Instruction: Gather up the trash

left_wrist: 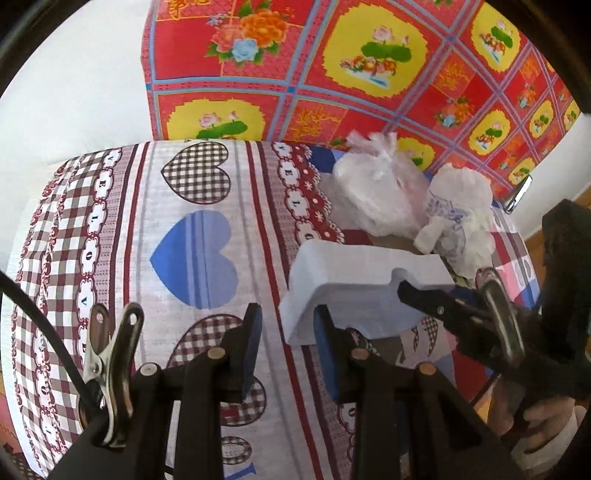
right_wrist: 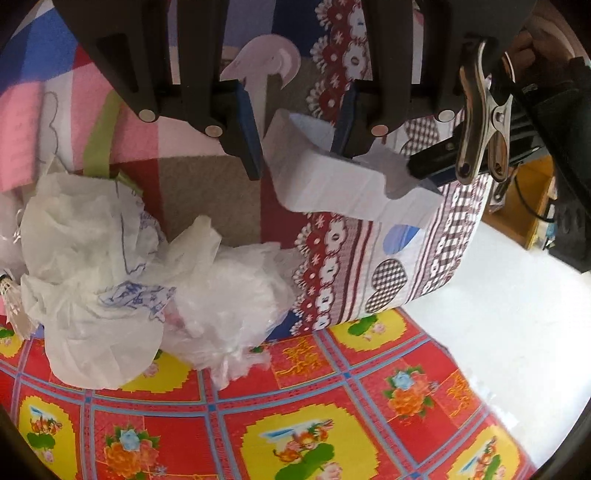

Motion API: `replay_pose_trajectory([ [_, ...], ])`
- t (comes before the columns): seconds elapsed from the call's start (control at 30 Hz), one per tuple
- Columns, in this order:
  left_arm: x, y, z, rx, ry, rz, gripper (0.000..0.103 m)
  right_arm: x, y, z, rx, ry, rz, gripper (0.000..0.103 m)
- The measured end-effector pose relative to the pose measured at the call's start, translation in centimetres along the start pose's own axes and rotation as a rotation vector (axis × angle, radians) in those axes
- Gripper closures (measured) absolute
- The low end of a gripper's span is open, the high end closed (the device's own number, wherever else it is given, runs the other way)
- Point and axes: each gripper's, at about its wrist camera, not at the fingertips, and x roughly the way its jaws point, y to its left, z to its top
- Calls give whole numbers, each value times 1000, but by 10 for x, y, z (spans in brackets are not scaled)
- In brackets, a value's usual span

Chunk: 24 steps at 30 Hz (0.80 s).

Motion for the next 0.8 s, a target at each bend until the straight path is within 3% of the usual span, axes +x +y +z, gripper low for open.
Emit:
replay_pose_trajectory([
  [0.47, 5, 1, 12, -23, -11, -8, 72, -3, 1, 18, -34, -71, -27, 59],
  [0.8, 38, 5, 25, -67, 51, 12, 69, 9, -17, 12, 52, -35, -13, 59],
])
